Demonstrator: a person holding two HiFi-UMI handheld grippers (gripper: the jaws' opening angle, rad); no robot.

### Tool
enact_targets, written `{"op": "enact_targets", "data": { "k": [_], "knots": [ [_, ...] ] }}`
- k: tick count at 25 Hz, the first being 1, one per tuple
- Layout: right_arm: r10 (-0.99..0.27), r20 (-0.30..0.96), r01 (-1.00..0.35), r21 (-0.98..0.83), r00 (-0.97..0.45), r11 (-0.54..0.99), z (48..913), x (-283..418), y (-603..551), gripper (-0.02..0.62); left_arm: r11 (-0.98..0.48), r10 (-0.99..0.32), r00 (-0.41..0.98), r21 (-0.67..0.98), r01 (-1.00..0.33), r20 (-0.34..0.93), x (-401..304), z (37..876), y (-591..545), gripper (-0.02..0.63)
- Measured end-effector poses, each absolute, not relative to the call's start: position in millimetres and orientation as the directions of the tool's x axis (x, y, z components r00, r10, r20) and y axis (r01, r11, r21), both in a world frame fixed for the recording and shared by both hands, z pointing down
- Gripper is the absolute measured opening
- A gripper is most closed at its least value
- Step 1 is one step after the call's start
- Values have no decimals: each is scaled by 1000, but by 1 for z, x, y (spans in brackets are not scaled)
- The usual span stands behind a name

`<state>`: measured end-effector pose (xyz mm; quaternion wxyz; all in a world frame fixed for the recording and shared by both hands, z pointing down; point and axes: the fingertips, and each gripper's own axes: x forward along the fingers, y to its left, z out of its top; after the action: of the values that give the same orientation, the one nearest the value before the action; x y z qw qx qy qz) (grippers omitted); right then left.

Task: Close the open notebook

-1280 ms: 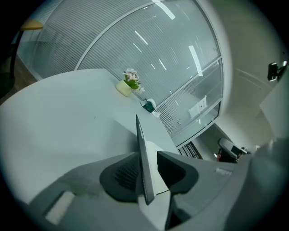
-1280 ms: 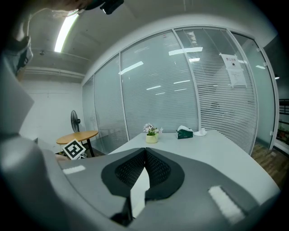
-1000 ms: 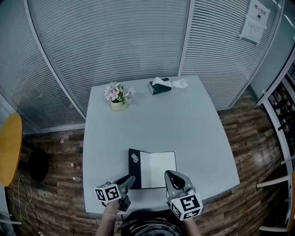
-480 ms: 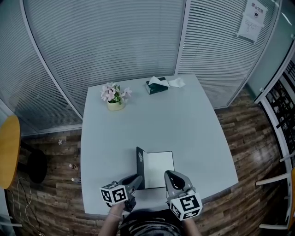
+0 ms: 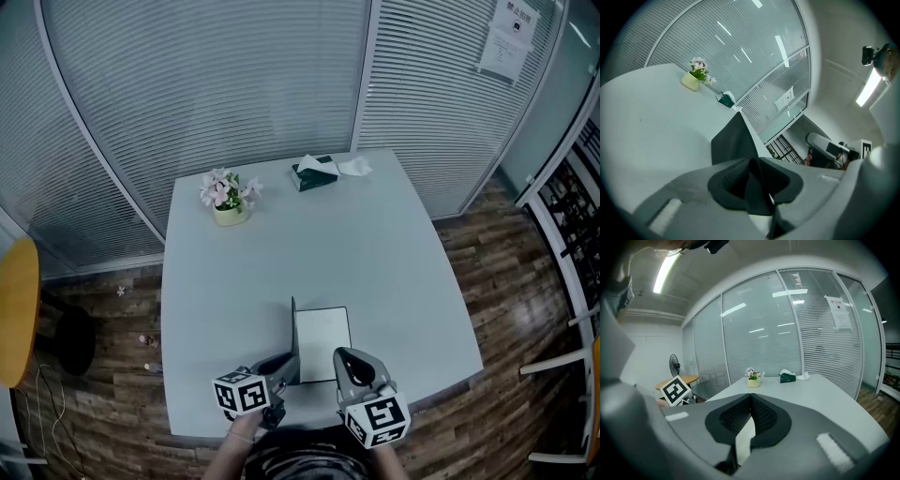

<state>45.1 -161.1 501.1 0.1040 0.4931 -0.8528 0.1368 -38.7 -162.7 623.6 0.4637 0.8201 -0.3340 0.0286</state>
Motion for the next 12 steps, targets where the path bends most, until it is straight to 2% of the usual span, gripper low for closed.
{"op": "enact_targets", "data": {
  "k": [12],
  "knots": [
    [-824, 321, -884, -131, -466, 449, 504, 61, -158, 3, -374, -469, 802, 740, -559, 369, 4, 625, -164, 98]
  ]
}}
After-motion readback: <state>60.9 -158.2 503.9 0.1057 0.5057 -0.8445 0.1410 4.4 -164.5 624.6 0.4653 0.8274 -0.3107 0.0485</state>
